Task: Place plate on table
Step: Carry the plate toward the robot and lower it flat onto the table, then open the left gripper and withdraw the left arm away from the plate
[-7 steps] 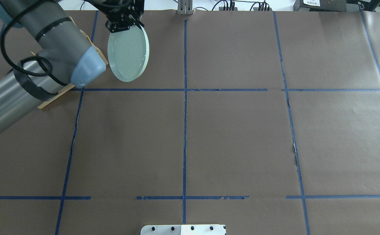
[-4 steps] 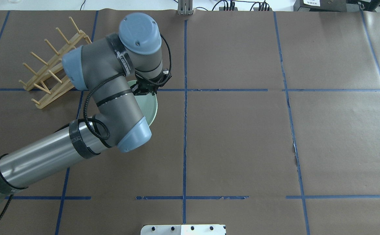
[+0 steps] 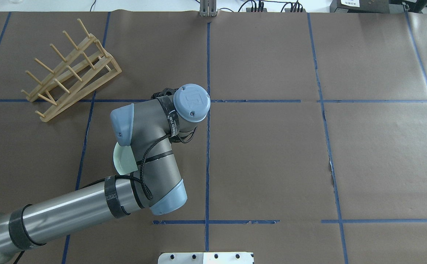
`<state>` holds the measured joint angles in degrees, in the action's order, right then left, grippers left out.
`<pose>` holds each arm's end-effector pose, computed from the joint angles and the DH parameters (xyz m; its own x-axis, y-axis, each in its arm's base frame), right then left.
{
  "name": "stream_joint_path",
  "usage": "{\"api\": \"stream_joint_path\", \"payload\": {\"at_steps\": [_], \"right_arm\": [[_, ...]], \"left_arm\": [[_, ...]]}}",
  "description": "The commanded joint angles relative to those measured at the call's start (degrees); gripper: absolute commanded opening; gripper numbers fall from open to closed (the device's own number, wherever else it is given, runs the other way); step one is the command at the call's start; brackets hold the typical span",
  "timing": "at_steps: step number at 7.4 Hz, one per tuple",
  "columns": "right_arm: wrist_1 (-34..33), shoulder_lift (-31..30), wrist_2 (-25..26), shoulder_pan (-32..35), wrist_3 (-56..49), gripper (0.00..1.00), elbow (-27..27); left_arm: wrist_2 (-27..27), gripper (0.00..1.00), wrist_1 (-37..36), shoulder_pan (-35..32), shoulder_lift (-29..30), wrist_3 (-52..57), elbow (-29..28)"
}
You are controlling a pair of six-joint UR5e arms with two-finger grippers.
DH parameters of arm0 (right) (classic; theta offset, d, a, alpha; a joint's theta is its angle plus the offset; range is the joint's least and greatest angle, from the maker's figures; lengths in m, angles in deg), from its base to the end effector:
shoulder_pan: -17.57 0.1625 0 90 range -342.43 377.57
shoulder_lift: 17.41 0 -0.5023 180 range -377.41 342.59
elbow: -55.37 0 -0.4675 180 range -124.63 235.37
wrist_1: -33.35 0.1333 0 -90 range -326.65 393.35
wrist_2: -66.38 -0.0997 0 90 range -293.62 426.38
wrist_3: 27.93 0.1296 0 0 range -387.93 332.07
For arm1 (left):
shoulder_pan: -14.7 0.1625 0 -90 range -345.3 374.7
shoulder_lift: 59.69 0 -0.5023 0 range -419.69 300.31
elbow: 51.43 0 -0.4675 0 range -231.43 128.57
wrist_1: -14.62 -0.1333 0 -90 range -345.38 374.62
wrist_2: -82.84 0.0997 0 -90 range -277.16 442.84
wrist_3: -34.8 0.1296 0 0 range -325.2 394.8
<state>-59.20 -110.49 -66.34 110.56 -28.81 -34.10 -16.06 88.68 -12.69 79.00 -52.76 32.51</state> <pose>0.0729 -0.5254 0.7989 0.7306 0.0958 0.6761 -0.0406 0.9945 -0.0969 0.7185 -0.4998 0.2471 0.8093 -0.3719 -0.4546 0.3587 0.9258 -0.1190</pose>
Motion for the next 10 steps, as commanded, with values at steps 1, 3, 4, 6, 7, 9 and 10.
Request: {"api": "stream_joint_path", "payload": {"at_steps": [1,3,4,6,7,9,10], "right_arm": [[0.0,0.0,0.0,0.0,0.0,1.00,0.0],[0.0,0.0,0.0,0.0,0.0,1.00,0.0],[0.0,0.0,0.0,0.0,0.0,1.00,0.0],[0.0,0.0,0.0,0.0,0.0,1.00,0.0],[0.0,0.0,0.0,0.0,0.0,1.00,0.0],[0.0,0.0,0.0,0.0,0.0,1.00,0.0],[0.0,0.0,0.0,0.0,0.0,1.00,0.1]], "left_arm": [[0.4,1.00,0.0,0.2,-1.3,3.7,1.8],[-0.2,1.00,0.1,-2.8,-6.1,10.9,12.6],[-0.8,1.00,0.4,-8.2,-8.2,17.9,17.8],[-15.1,1.00,0.9,-24.5,-12.6,43.0,20.0],[-20.8,1.00,1.3,-33.6,-16.5,59.0,19.6],[-29.0,1.00,5.1,-49.8,-27.3,87.7,14.9],[-29.4,1.00,7.7,-55.3,-32.7,95.7,12.9]]}}
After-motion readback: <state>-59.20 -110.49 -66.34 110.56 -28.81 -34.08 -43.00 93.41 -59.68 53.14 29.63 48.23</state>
